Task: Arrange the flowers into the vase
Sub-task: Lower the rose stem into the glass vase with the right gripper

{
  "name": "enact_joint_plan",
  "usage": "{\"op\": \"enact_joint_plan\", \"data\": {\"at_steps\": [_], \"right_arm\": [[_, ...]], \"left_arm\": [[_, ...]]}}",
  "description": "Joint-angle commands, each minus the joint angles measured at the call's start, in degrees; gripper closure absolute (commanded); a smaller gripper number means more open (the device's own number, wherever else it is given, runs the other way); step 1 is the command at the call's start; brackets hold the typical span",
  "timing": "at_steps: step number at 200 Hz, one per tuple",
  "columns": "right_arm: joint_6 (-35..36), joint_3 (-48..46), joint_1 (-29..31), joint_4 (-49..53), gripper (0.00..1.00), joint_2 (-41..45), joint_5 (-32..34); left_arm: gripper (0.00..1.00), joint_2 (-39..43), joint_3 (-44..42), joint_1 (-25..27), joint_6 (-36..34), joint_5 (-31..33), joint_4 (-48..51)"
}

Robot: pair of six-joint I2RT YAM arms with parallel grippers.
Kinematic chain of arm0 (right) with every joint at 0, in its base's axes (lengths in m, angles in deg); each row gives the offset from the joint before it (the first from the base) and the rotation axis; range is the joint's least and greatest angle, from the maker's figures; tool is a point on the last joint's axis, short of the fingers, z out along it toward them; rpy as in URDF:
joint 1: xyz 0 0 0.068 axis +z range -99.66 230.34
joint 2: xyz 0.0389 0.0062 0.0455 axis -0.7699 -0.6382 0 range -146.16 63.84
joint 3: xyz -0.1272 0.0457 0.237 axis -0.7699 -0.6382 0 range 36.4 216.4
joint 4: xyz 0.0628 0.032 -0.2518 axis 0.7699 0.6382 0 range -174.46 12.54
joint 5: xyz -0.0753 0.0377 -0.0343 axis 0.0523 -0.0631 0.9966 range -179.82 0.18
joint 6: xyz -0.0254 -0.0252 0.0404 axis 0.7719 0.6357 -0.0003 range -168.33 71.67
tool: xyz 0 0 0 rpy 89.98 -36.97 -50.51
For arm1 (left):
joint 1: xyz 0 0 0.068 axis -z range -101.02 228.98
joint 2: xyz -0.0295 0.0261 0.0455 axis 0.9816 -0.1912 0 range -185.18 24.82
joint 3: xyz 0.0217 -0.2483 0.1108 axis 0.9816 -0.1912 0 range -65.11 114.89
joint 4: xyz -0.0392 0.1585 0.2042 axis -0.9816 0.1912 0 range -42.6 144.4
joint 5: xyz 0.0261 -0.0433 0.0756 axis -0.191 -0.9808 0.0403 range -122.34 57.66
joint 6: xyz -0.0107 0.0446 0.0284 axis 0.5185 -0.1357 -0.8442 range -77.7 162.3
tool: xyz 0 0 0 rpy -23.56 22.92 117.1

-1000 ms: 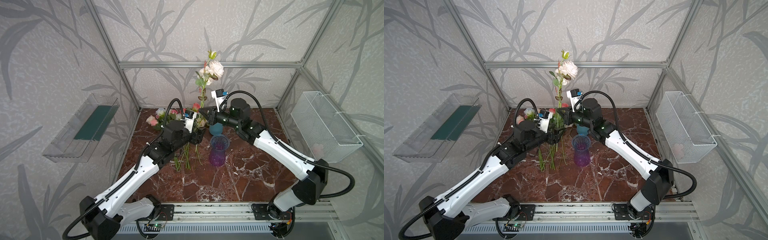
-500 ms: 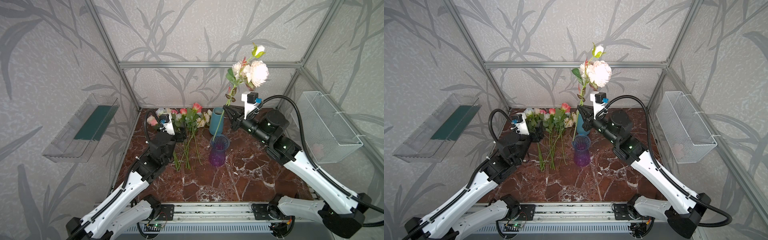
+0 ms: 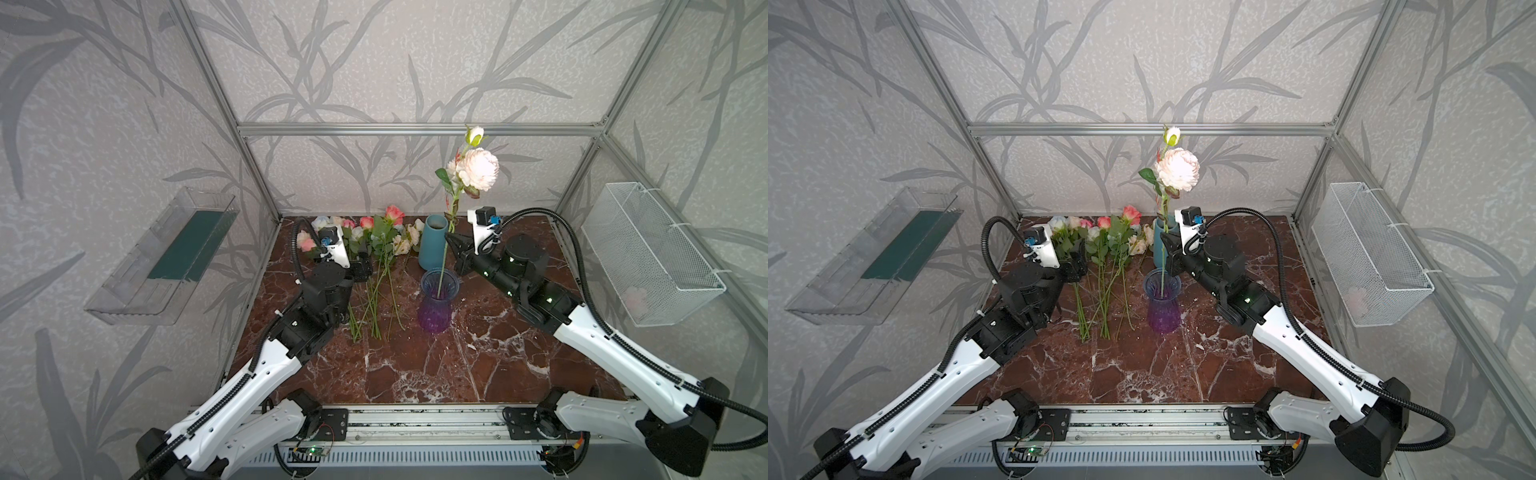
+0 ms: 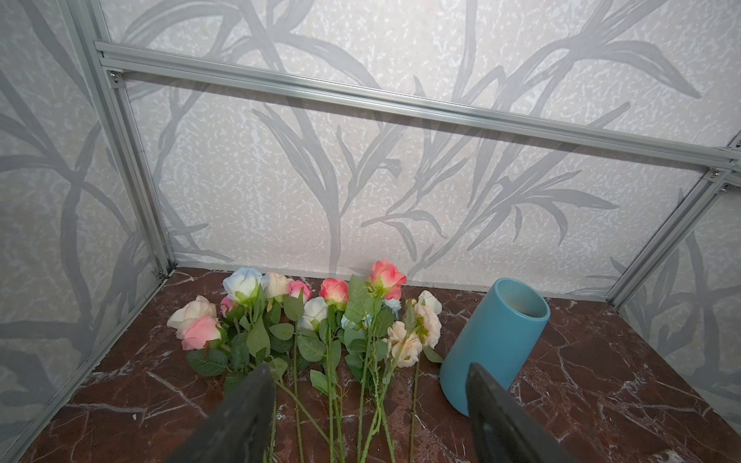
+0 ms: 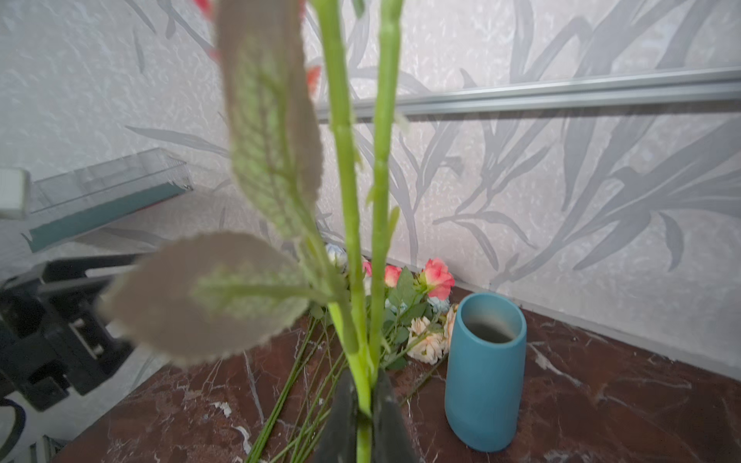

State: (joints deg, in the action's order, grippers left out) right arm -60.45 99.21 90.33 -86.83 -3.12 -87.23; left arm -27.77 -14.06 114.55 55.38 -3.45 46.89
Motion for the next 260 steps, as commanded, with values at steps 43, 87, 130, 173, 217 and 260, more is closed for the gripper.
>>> {"op": "enact_joint_plan", "data": {"at_steps": [43,87,130,173,217,260], "right_arm": [[-6.1,-3.1,-0.5,3.4,0.9,-2.5,-1.6],[-6.0,-3.5,-0.5,5.7,0.72,-0.7,-1.6],[-6.0,-4.8,-0.5,7.0,0.58,0.4,-1.4],[-6.3,-4.2,-0.5,9.1,0.53,-0.9,-1.2],[-6.7,-4.8,-0.5,14.1,0.45,2.7,-2.7],[-7.4,-7.1,-0.5,18.0,0.42,7.9,-5.4]], "left_arm": [[0.24,-0.4,0.6,0.0,0.8,0.6,0.1],[0.23,-1.4,0.9,0.0,0.9,0.1,0.5],[0.22,-3.1,1.2,0.0,1.4,-0.1,1.1],[0.22,-4.8,2.0,0.0,1.5,-0.4,2.1],[0.21,-7.4,3.3,0.0,3.2,-2.0,4.5],[0.21,-17.2,8.4,-0.6,5.1,-4.5,11.5]]}}
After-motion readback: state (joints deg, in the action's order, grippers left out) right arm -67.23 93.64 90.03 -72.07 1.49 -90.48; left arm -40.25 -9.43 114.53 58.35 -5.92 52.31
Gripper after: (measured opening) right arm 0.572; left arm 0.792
